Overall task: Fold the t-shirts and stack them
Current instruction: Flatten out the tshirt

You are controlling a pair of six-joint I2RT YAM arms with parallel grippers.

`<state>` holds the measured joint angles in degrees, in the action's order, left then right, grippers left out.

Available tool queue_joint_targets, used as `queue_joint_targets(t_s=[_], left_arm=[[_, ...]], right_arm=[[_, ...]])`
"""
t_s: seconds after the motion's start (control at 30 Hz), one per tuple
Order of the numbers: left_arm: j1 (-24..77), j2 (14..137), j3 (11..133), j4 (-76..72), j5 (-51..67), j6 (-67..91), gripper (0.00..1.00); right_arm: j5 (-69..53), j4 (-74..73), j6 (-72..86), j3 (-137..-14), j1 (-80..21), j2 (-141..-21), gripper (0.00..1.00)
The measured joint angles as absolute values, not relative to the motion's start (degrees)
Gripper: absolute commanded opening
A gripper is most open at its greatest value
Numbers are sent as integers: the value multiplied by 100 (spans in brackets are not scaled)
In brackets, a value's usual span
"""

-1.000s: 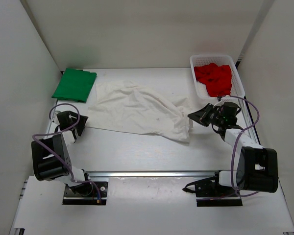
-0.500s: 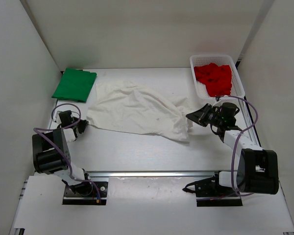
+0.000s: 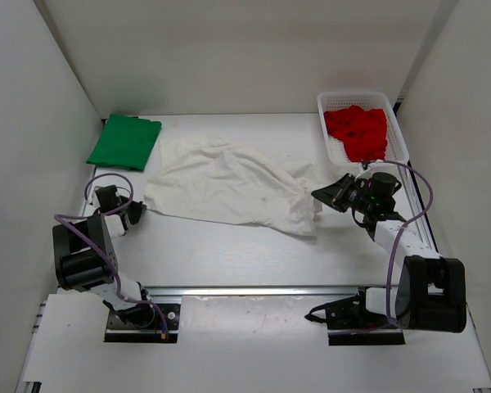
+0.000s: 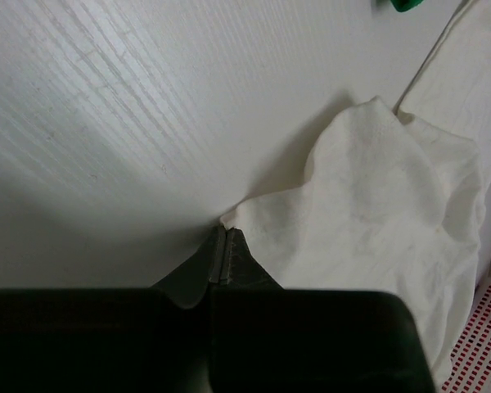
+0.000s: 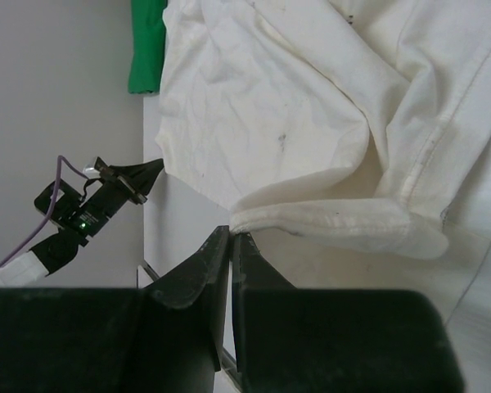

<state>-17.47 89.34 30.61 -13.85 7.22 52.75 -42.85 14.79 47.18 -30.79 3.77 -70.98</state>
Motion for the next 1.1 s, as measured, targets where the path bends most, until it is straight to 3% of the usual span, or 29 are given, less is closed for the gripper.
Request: queue_joint_targets(t_s=[0.23,0.43,0.67,0.8,1.0,1.1], left_arm=[[-1376,7850,3186,-609,617,4980,0],[-1232,6333,3271,-261,613,4523,0],[-1240,6836,3472,-119,775,4480,0],[-1197,7094,3774,-86,947,4565,0],[-1260,7107,4141,-285,1210,4733,0],[-1304,7126,4154,-384,1321,4812,0]], right_arm=[[-3959,1004,4648,-3140,607,-7094,0],[-3693,893,4595,-3673,1177,-8165,0],[-3518,281,4407,-4713,1186,-8807,0],[-3074,-145,4056,-5452,440,-8305,0],[-2624,-998,3789,-5059,-1319,-6379,0],[-2475,-1538,3771,-5083,-1706,-5780,0]])
